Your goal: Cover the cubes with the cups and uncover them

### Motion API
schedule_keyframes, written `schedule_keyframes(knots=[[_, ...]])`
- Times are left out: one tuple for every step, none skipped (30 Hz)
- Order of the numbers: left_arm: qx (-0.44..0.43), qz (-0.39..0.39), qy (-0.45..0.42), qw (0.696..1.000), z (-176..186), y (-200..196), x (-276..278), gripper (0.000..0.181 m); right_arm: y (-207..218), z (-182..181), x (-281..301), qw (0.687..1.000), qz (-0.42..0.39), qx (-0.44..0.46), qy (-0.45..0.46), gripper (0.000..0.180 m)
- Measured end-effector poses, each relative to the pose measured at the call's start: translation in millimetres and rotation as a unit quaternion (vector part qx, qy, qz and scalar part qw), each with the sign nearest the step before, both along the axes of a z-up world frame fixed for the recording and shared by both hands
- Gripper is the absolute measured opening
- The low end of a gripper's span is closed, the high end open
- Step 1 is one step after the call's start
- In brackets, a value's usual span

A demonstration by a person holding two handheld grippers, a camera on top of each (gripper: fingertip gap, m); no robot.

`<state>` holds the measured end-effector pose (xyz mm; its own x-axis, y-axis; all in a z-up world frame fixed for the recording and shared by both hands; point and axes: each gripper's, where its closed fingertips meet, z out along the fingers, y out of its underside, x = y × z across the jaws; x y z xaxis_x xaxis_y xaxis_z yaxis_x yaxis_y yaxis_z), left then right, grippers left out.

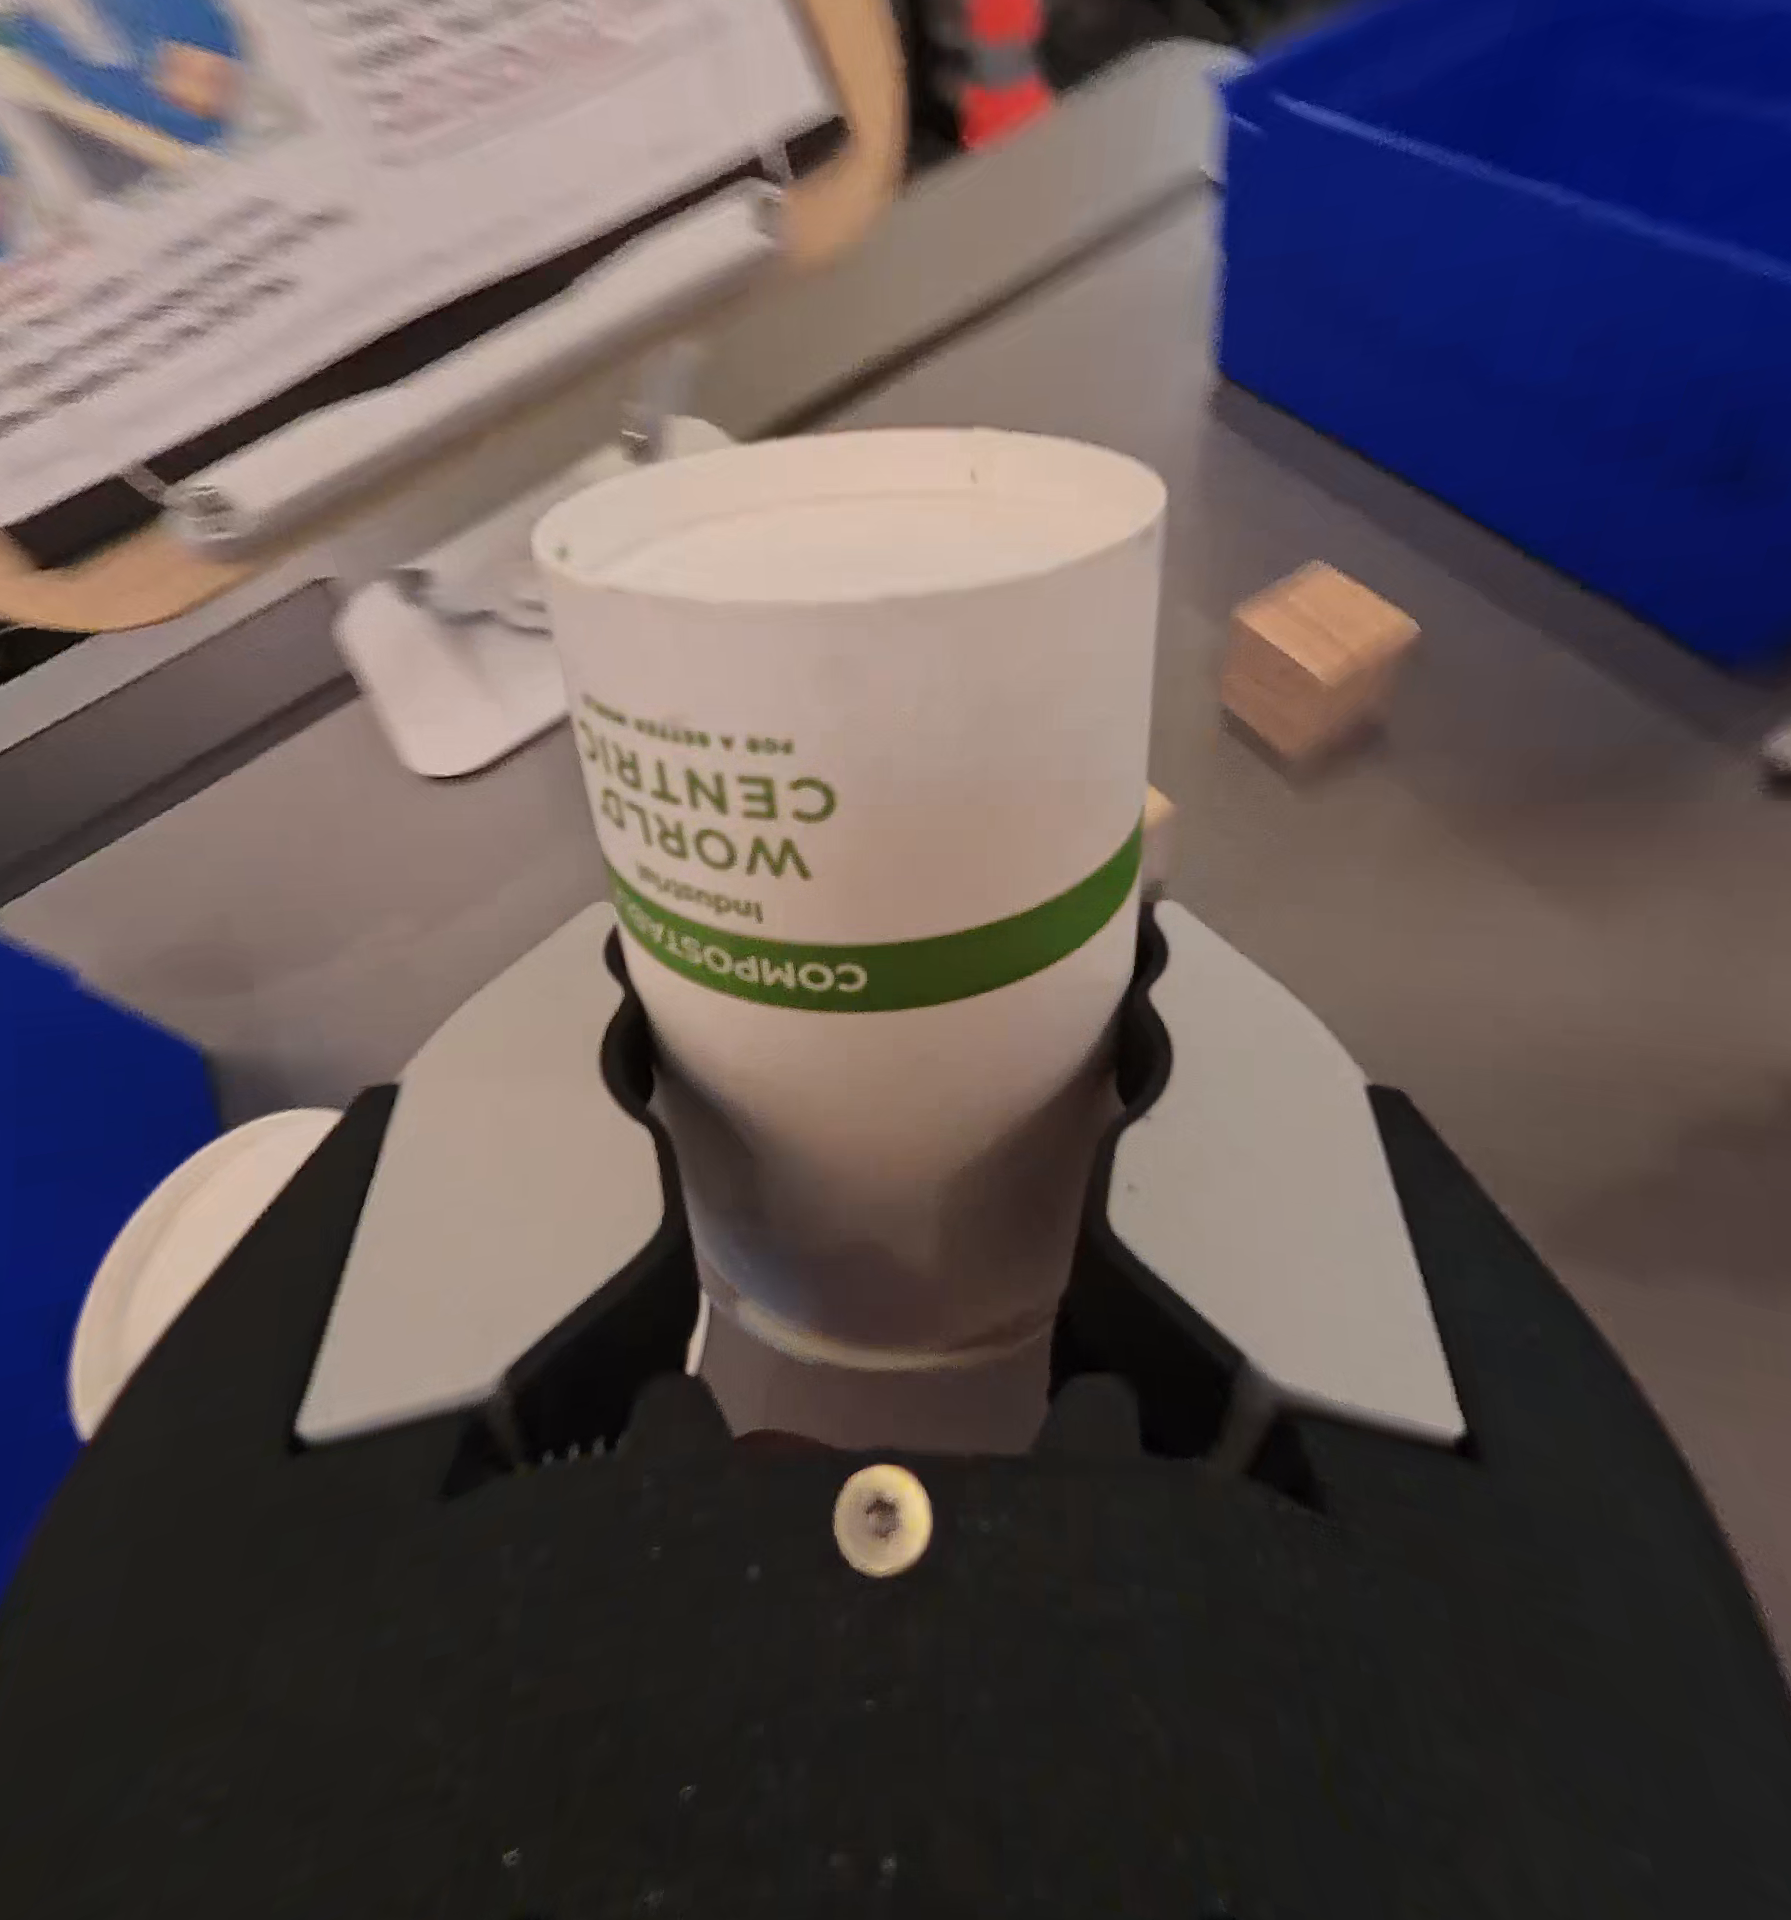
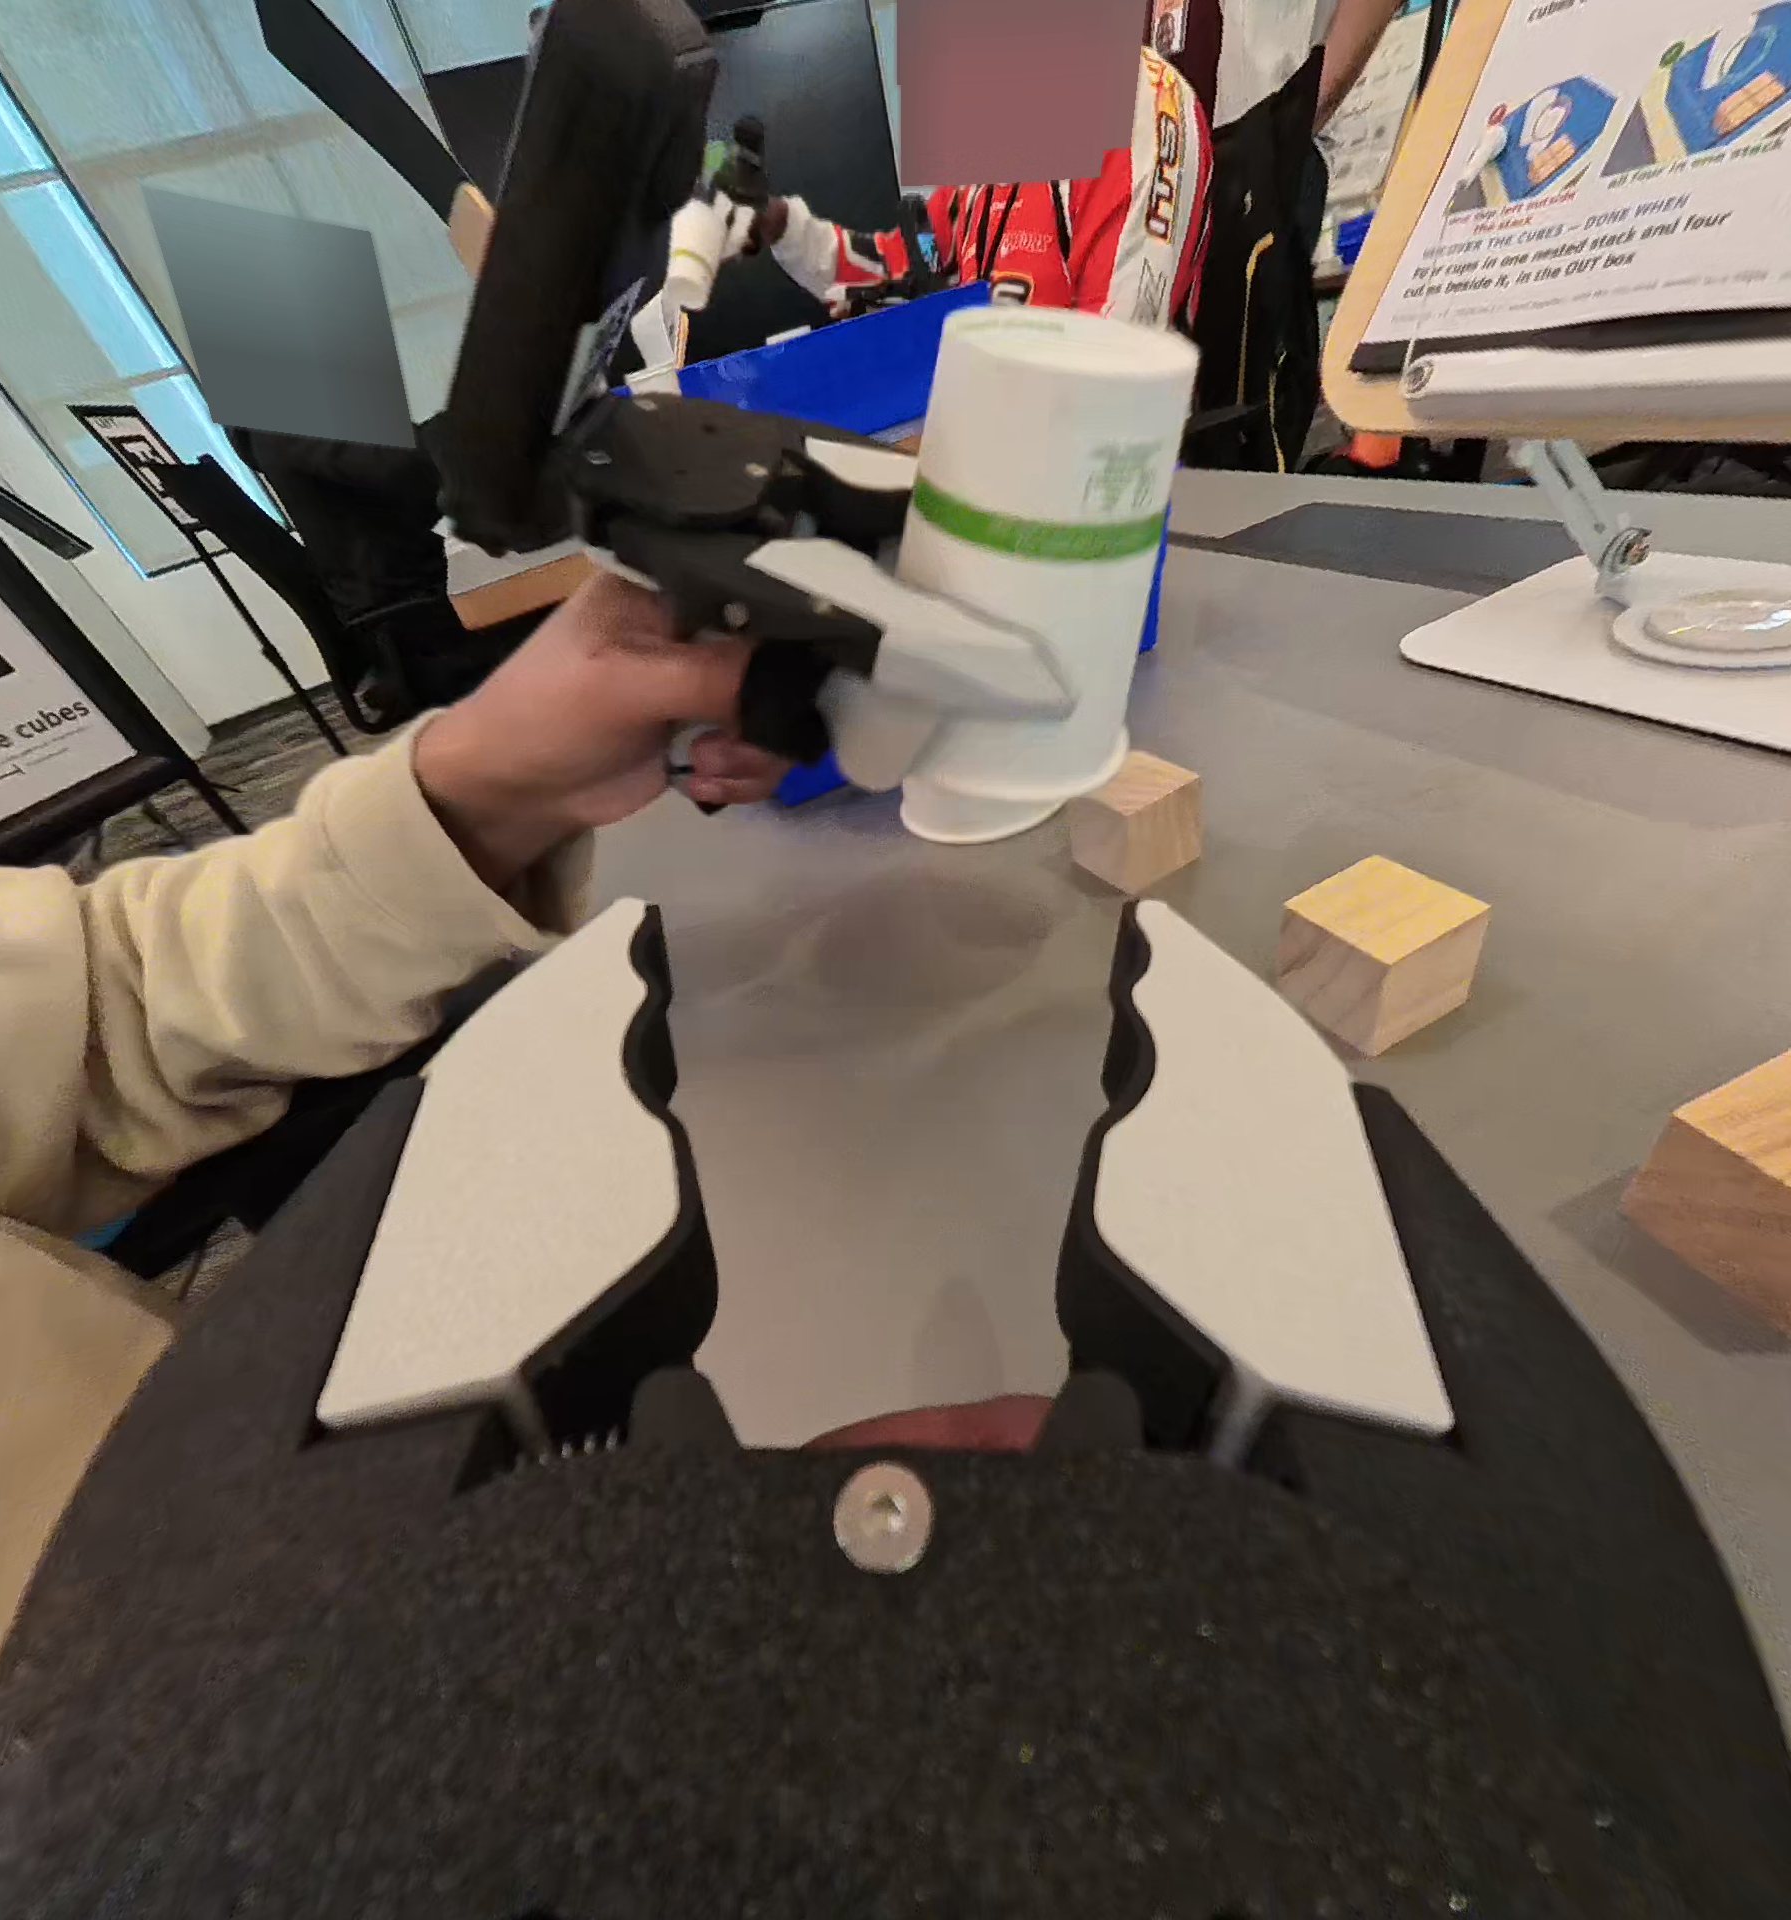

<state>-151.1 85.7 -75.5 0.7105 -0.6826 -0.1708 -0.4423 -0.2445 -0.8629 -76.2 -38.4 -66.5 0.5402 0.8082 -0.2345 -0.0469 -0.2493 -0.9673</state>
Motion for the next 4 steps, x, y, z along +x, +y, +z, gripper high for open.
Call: schedule_keyframes(knots=[[0.005, 0.031, -0.018, 0.999, 0.1, 10.4, -3.7, 0.088, -0.6, -2.5, -1.7, 1.0, 0.005, -0.006, 0.003, 0.08], [-0.002, 0.051, -0.027, 0.998, -4.1, 19.0, -4.6, 0.088, -1.4, -4.8, -3.7, 1.0, 0.01, -0.012, 0.004, 0.079], [-0.002, 0.075, -0.039, 0.996, -7.0, 29.4, -6.4, 0.088, -2.2, -6.7, -5.6, 1.0, 0.014, -0.015, 0.002, 0.079], [0.001, 0.098, -0.045, 0.994, -10.8, 40.0, -8.7, 0.088, -2.9, -7.9, -7.2, 1.0, 0.016, -0.015, 0.0, 0.078]])
